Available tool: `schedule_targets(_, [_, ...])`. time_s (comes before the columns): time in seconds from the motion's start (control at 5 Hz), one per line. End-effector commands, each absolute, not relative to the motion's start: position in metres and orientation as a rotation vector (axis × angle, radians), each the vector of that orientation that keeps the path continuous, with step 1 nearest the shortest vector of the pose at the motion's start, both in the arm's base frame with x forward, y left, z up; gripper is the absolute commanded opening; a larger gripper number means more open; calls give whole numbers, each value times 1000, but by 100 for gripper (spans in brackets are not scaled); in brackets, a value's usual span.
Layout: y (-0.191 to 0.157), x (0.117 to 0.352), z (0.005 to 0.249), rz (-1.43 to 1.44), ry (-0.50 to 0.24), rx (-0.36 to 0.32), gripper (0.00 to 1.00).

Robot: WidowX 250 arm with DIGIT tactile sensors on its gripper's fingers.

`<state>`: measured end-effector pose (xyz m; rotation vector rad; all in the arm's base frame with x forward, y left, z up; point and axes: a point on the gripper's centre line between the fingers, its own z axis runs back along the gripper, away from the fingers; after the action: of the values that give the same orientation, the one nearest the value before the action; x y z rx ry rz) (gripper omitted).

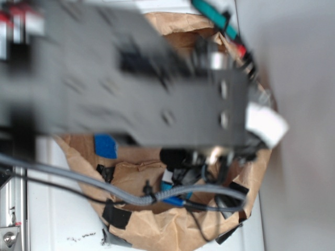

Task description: Grab the blue ball.

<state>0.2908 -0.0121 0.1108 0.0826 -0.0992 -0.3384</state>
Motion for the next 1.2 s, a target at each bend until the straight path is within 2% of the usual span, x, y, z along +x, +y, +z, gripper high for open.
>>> schedule_targets(0.0, [-24, 295, 56, -487, -133, 141, 100])
schedule_targets(0.2, [-33, 293, 58, -569, -151, 71, 100])
schedule_targets(0.4, [-20, 305, 81, -572, -161, -14, 100])
schedule_targets(0.6, [-12, 314, 100, -559, -156, -62, 100])
schedule_targets(1.0, [-17, 306, 106, -621, -187, -60, 100])
